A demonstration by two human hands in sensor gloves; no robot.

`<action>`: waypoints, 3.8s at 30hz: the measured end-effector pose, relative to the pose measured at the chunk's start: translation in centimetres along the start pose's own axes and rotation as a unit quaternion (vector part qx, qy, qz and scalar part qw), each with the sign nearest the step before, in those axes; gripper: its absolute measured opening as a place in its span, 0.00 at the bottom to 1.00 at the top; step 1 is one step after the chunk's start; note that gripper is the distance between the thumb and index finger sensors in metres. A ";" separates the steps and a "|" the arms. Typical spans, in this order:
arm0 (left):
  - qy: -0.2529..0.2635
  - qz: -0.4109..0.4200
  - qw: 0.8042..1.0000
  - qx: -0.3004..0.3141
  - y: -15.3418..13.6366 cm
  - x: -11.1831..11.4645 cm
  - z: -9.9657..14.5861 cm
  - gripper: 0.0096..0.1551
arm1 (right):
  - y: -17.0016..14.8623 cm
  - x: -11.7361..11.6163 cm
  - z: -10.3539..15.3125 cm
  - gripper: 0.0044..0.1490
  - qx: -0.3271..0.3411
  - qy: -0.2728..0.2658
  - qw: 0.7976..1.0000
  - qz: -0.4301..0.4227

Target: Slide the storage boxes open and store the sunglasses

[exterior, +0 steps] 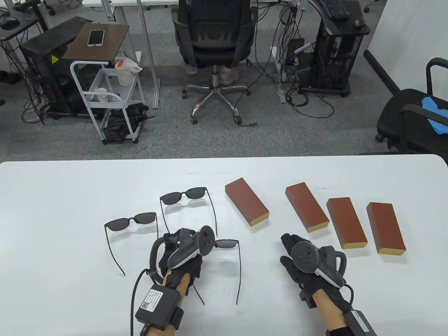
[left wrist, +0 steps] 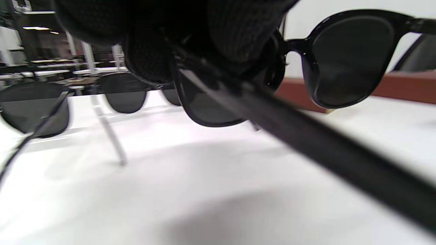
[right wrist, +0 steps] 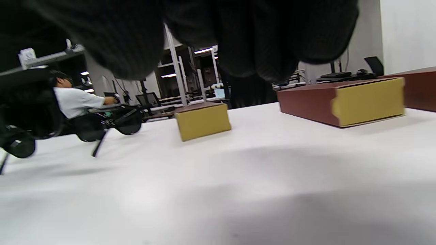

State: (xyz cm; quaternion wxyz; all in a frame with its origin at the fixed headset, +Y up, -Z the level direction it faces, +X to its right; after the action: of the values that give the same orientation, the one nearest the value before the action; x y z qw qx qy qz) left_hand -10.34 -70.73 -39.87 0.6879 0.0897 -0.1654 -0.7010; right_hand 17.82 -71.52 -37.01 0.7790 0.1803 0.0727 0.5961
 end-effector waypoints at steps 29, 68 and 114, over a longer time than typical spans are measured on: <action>0.054 0.281 0.954 0.090 4.5 -3.5 1.8 0.26 | -0.7 2.2 0.4 0.26 -0.009 -0.125 0.942 -0.312; 0.113 0.759 0.641 -0.010 2.0 4.3 4.0 0.40 | -0.6 -0.4 1.5 0.33 -0.093 -0.153 0.855 -0.487; 0.107 0.751 0.652 0.022 2.8 4.7 4.0 0.45 | -2.1 -0.8 2.2 0.29 -0.121 -0.172 0.805 -0.554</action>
State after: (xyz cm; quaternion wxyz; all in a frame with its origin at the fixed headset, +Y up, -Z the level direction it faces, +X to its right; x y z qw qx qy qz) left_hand -9.30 -75.02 -34.67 0.9902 0.0248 -0.1169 0.0728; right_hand 20.26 -73.20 -35.83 0.9920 0.1136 -0.0478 0.0258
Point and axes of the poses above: the tracker on the back of each hand, its own y axis roughly to the thumb side, its own z axis roughly from the fingertips to the wrist, x = y × z, the point moved 5 cm from there along -z, roughly from the wrist to the fingertips, and after that the axes turned 11 degrees about x, right-handed, at the moved point
